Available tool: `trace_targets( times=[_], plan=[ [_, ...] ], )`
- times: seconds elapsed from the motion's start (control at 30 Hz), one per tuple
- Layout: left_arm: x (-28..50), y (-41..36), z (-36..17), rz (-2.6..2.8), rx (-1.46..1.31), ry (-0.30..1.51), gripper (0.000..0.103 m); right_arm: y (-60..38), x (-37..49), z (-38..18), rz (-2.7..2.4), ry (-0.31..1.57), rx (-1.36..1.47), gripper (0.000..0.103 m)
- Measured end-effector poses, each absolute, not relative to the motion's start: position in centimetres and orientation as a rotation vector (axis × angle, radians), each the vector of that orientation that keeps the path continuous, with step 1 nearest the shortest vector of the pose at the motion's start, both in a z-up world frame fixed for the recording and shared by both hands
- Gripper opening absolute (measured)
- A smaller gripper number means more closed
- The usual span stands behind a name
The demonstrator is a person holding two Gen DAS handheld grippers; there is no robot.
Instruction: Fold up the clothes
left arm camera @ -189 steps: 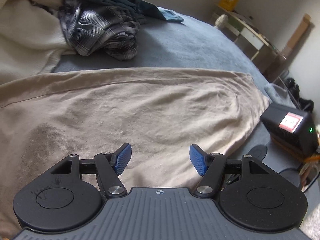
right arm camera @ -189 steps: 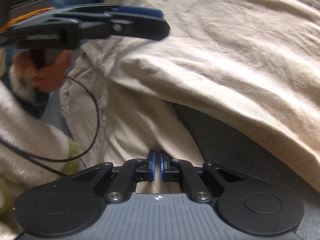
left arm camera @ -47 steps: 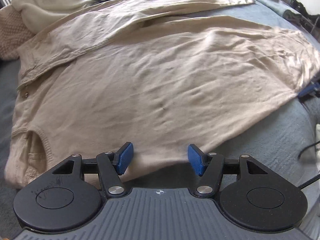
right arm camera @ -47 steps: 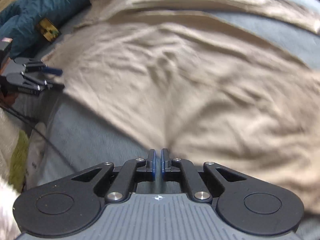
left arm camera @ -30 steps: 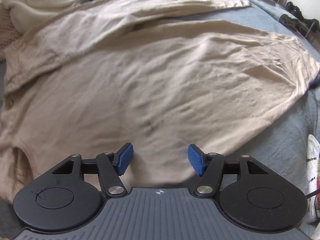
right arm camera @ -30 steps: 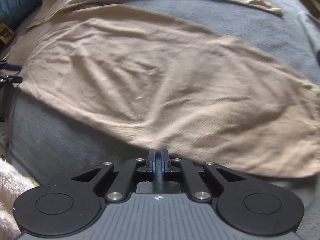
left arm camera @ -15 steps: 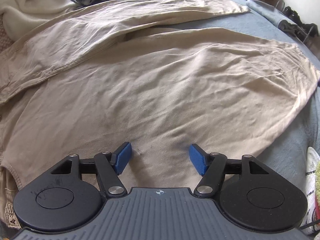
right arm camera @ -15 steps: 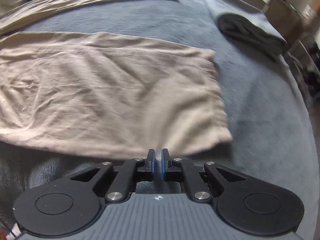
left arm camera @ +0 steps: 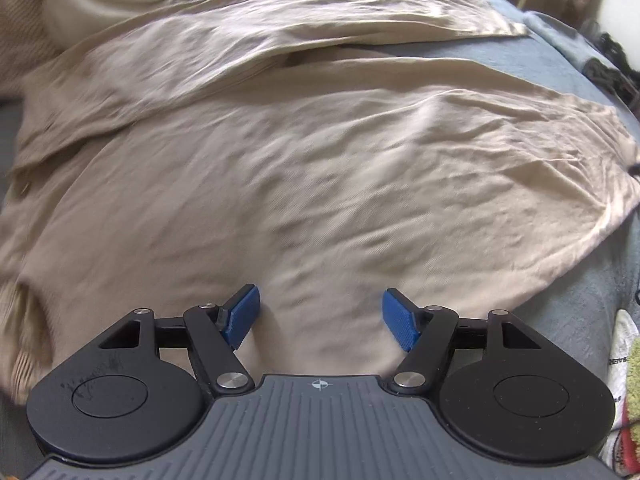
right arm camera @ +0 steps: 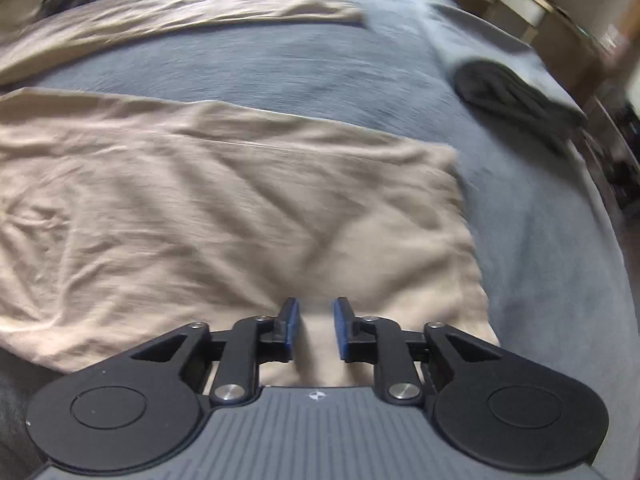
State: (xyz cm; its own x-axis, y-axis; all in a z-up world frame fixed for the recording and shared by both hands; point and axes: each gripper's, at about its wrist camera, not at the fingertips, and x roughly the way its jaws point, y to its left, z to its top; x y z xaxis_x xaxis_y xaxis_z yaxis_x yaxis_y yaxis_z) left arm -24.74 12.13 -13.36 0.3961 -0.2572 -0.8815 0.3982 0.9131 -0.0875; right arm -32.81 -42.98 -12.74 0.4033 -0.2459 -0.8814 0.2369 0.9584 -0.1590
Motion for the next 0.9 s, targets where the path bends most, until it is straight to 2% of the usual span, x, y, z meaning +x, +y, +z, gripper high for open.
trace_targets(
  times=[0.13, 0.33, 0.9],
  plan=[
    [-25.8, 14.3, -12.3, -0.373, 0.06, 1.104, 0.068, -46.3, -35.4, -11.3, -0.465, 1.067, 0.205, 0.028],
    [-26.4, 18.0, -11.6, -0.276, -0.1, 1.13, 0.068, -45.8, -36.2, -10.1, -0.303, 0.985, 0.515, 0.032],
    [-27.0, 24.6, -12.6, 0.014, -0.361, 1.191, 0.068, -40.5, -31.6, -11.8, 0.016, 1.024, 0.706, 0.037]
  ],
)
